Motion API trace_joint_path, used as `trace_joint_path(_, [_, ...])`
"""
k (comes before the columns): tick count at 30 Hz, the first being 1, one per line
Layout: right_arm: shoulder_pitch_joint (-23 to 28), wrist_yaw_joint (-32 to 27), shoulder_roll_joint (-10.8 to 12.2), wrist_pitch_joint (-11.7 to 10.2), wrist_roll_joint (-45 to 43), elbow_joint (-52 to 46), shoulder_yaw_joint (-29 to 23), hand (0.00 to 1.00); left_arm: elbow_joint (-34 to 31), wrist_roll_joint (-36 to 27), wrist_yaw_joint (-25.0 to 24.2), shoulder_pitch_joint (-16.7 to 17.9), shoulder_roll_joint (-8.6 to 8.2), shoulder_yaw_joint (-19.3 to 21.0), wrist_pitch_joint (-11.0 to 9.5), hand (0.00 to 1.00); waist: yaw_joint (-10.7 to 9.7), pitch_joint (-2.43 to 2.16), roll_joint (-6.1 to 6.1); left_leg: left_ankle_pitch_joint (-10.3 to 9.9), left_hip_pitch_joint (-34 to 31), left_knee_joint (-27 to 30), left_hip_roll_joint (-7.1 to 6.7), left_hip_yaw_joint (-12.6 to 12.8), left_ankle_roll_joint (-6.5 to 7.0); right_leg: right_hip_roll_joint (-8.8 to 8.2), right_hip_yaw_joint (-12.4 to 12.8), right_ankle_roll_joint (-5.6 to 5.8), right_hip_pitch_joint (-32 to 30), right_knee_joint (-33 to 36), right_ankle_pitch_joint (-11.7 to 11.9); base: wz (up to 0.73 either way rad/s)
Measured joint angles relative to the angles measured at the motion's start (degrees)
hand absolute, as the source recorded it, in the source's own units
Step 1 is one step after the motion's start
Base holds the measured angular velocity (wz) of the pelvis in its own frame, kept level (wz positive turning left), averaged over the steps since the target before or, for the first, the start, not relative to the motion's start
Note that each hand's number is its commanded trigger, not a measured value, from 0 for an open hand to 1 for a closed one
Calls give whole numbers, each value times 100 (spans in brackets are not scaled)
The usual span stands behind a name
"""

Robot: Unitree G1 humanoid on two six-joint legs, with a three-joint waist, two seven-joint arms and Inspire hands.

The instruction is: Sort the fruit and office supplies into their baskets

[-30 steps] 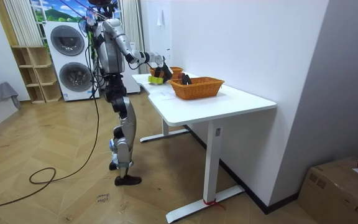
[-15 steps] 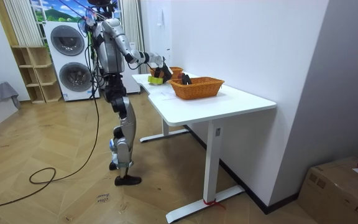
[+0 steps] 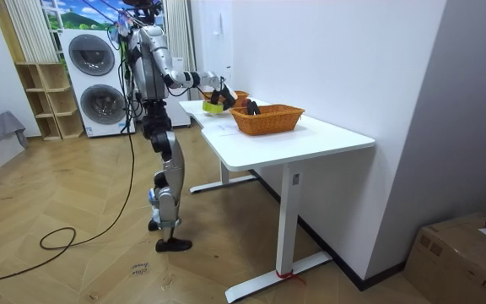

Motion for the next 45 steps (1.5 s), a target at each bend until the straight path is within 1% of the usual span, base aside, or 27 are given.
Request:
trace_joint_path(1, [40, -73, -15, -1, -23, -165, -76, 100, 5, 0, 1, 36, -16, 45, -36, 0, -37, -13, 9, 0, 0, -20, 8, 29, 0, 9, 26, 0, -21, 6, 0, -13])
trace_joint_path(2, [78, -119, -23, -8, -15, -266, -115, 100, 5, 3, 1, 59, -15, 45, -43, 0, -63, -14, 9, 0, -1, -21, 12, 30, 0, 12, 27, 0, -23, 6, 0, -7])
trace_joint_path(4, [187, -235, -25, -33, 48, -544, -278, 100, 5, 6, 1, 136, -23, 45, -50, 0, -98, -28, 7, -1, 18, -20, 24, 64, -2, 23, 39, -2, -18, 9, 1, -6])
trace_joint_path(6, [187, -355, -24, -33, 52, -603, -334, 100, 3, 2, 0, 197, -33, 45, -50, 0, -137, -28, 8, -1, 61, -14, 33, 104, -3, 25, 35, -3, 13, 9, 3, -6])
trace_joint_path(7, [187, -405, -22, -38, 51, -613, -380, 100, 3, 2, 0, 224, -35, 45, -51, 0, -203, -37, 10, -2, 71, -9, 34, 108, -3, 23, 33, -3, 26, 9, 3, 0])
trace_joint_path(9, [187, -458, -13, -47, 51, -614, -452, 100, 7, 2, -1, 256, -36, 45, -52, 0, -225, -47, 12, -2, 85, -9, 34, 119, -3, 21, 35, -3, 35, 12, 4, -2])
trace_joint_path(11, [186, -538, -14, -59, 94, -614, -489, 100, 64, 0, -4, 282, -37, 41, -60, 0, -229, -43, 18, -2, 130, -14, 34, 136, -3, 22, 65, -3, 56, 40, 4, -7])
trace_joint_path(13, [186, -614, -14, -105, 233, -614, -554, 100, 67, 5, -9, 299, -42, 47, -65, 0, -234, -36, 28, -2, 154, -18, 36, 142, -3, 34, 165, -3, 48, 93, 4, -6])
trace_joint_path(17, [184, -904, -14, -288, 514, -615, -831, 100, 130, 69, -14, 351, -50, 85, -119, 0, -238, -27, 36, -3, 148, -20, 41, 166, -4, 37, 208, -5, 30, 101, 5, -3])
trace_joint_path(19, [183, -1162, -15, -398, 639, -627, -1049, 100, 132, 66, -15, 386, -69, 197, -183, 0, -249, -19, 48, -4, 143, -16, 40, 165, -4, 36, 202, -9, 28, 102, 8, 0])
trace_joint_path(20, [183, -1228, -15, -409, 675, -627, -1104, 100, 131, 66, -15, 400, -73, 224, -188, 0, -252, -16, 52, -4, 142, -15, 40, 164, -4, 37, 202, -10, 26, 101, 8, 0])
trace_joint_path(21, [183, -1356, -16, -420, 753, -627, -1214, 100, 132, 66, -14, 425, -86, 282, -188, 0, -269, -14, 56, -4, 140, 0, 40, 163, -5, 36, 199, -10, 25, 100, 8, 0])
trace_joint_path(24, [183, -1718, -20, -480, 883, -624, -1429, 100, 132, 65, -14, 490, -99, 281, -185, 0, -329, -10, 69, -4, 131, 1, 40, 135, -5, 34, 188, -10, 25, 94, 8, 0])
trace_joint_path(29, [184, -2165, -64, -516, 1238, -539, -1542, 100, 126, 63, -14, 583, -137, 315, -171, 0, -489, -13, 98, -4, 137, -2, 41, 160, -5, 36, 189, -10, 27, 86, 8, 0])
trace_joint_path(30, [183, -2234, -132, -584, 1405, -369, -1585, 100, 101, 65, -15, 586, -146, 365, -170, 0, -538, -19, 96, -4, 139, -2, 41, 163, -5, 35, 185, -9, 28, 89, 8, 0])
trace_joint_path(33, [184, -2350, -277, -568, 1549, -16, -1640, 100, 17, 64, -14, 589, -158, 507, -174, 0, -572, -28, 87, -4, 143, -5, 44, 177, -5, 38, 190, -9, 24, 91, 8, -2])
trace_joint_path(38, [184, -2456, -476, -569, 1618, 185, -1650, 100, -14, 63, -12, 543, -161, 526, -180, 0, -643, -45, 67, -4, 148, -6, 49, 197, -5, 45, 191, -9, 19, 92, 8, -2])
trace_joint_path(41, [184, -2573, -481, -569, 1703, 264, -1664, 100, -14, 60, -9, 551, -172, 629, -186, 0, -696, -82, 14, -4, 147, -4, 51, 196, -6, 47, 189, -9, 20, 91, 8, 0])
trace_joint_path(43, [184, -2583, -485, -569, 1767, 285, -1779, 100, -14, 61, -10, 567, -177, 679, -187, 0, -739, -112, -33, -4, 147, 4, 59, 193, -6, 38, 186, -9, 24, 96, 8, 0])
trace_joint_path(44, [184, -2584, -491, -571, 1791, 294, -1835, 100, -14, 61, -12, 571, -177, 704, -188, 0, -744, -117, -44, -4, 147, 8, 67, 187, -6, 31, 189, -9, 30, 98, 8, 4])
trace_joint_path(45, [184, -2612, -550, -571, 1841, 317, -1925, 100, -14, 58, -14, 579, -173, 762, -187, 0, -739, -125, -68, -3, 150, 10, 69, 184, -5, 7, 189, -8, 34, 106, 7, 0])
